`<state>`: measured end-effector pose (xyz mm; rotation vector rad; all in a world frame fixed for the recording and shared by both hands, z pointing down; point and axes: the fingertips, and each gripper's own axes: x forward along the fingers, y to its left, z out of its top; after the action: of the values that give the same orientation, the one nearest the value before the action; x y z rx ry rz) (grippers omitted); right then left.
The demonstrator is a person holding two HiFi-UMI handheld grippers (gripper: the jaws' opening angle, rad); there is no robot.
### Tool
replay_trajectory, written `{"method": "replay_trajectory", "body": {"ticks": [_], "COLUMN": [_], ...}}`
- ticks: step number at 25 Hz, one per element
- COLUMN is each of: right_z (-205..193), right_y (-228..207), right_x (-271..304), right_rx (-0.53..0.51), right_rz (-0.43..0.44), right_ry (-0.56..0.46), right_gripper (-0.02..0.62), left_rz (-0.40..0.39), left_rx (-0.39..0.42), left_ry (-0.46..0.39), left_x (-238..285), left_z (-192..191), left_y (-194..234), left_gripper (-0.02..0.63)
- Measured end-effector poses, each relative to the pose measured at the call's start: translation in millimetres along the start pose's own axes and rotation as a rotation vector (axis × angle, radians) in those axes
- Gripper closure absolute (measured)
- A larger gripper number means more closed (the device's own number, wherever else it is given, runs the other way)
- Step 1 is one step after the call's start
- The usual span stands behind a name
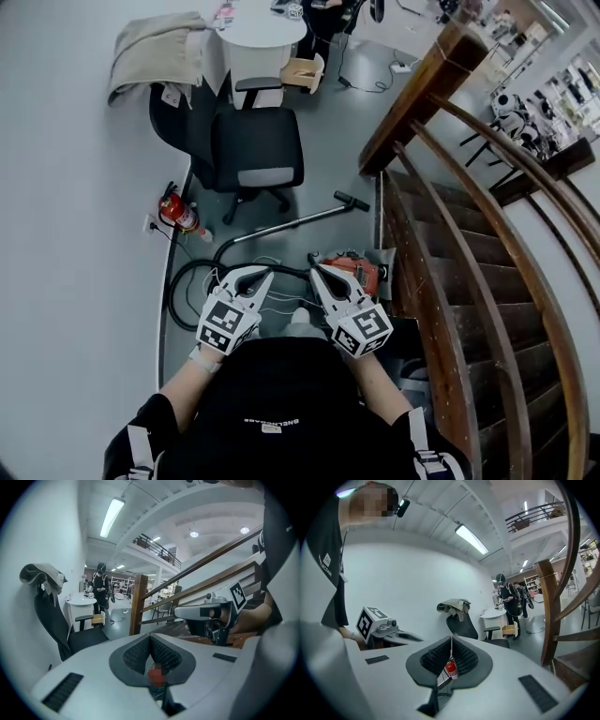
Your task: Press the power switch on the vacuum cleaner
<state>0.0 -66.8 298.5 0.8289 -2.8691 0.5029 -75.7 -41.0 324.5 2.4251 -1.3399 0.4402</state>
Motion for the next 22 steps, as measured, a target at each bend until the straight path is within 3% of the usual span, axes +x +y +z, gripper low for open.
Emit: {"method": "replay_trajectory", "body": {"ticks": [9, 22], "right_z": [41, 53], "right_y": [5, -16], "right_x": [-8, -27], "right_rx": [-0.039, -0.011], "right_rz": [0.041, -0.001], "right_ry": [-0.073, -0.111], "right_gripper": [0.566, 0.568], "left_rz": [-0.007, -0.036], "left_rx": [0.026, 0.045], "left_ry": [-0.071, -0.098], "left_x": [6, 23], "left_z": [39, 56], "left_y": [-3, -17], "left_gripper": [0.591, 0.591]}}
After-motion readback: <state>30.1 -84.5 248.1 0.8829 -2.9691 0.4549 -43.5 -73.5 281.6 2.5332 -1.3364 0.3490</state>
